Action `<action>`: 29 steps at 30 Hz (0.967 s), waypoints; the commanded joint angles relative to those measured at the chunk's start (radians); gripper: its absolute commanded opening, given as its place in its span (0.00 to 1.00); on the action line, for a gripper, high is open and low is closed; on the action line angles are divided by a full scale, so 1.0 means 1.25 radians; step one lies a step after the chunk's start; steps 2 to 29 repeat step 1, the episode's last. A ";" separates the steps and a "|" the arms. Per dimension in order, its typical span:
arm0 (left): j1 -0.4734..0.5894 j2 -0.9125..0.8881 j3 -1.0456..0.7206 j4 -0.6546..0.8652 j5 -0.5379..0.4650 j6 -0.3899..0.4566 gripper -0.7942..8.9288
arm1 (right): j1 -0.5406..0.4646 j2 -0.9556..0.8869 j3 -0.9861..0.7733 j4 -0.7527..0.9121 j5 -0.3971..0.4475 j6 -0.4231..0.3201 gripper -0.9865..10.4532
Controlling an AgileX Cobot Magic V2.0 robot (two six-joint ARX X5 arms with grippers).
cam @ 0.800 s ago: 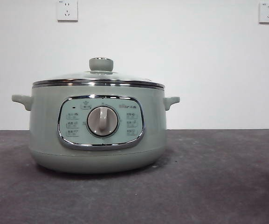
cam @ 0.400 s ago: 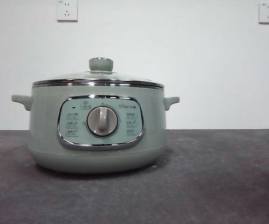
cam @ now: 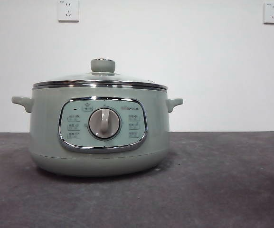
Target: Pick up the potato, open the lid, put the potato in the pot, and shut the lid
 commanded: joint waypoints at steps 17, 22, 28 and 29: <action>0.002 0.000 -0.009 0.005 0.002 0.000 0.08 | 0.000 -0.004 -0.008 0.005 0.001 -0.002 0.09; 0.002 0.000 -0.009 0.005 0.002 0.000 0.08 | 0.000 -0.004 -0.008 0.005 0.001 -0.002 0.09; 0.002 0.000 -0.009 0.005 0.002 0.000 0.08 | 0.000 -0.004 -0.008 0.005 0.001 -0.002 0.09; 0.002 0.000 -0.009 0.005 0.002 0.000 0.08 | 0.000 -0.004 -0.008 0.005 0.001 -0.002 0.09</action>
